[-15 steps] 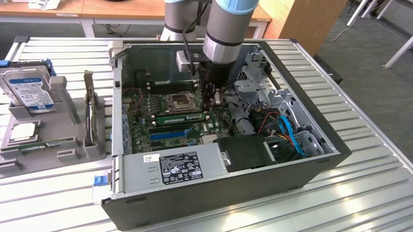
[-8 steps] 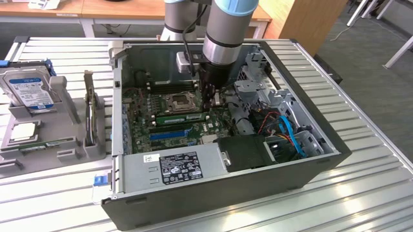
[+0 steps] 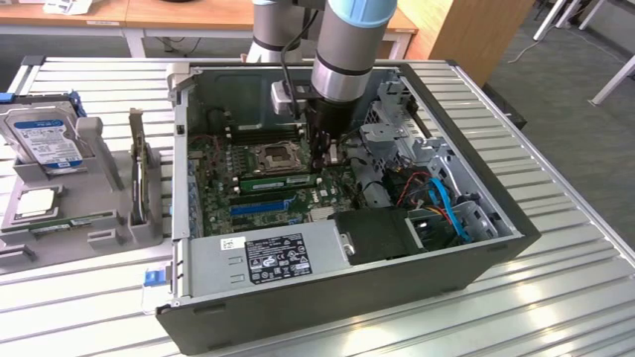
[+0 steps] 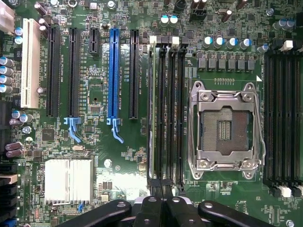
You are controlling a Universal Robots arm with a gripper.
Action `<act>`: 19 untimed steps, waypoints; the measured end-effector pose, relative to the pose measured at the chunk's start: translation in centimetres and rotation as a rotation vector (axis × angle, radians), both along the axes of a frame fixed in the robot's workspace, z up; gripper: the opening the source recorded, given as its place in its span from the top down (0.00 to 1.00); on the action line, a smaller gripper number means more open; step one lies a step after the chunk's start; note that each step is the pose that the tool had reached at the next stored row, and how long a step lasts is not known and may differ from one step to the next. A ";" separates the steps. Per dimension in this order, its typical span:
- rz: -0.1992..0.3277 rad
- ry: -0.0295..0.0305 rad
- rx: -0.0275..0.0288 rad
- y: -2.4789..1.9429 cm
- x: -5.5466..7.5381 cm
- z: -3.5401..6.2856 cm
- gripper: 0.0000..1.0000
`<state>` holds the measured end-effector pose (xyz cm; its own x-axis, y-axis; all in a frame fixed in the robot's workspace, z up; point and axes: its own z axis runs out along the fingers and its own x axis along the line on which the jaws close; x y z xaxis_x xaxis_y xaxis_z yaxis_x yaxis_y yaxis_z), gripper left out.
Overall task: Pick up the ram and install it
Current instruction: 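Press down the ram until it locks into place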
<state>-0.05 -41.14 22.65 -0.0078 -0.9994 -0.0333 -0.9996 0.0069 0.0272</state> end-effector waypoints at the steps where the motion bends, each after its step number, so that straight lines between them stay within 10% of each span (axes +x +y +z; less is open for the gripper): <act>1: 0.000 0.0000 0.0000 0.00 0.0 0.00 0.90; 19: 0.000 -0.0001 0.0003 0.00 0.0 -0.31 0.90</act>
<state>-0.05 -41.14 22.33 -0.0079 -0.9994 -0.0336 -0.9996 0.0070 0.0271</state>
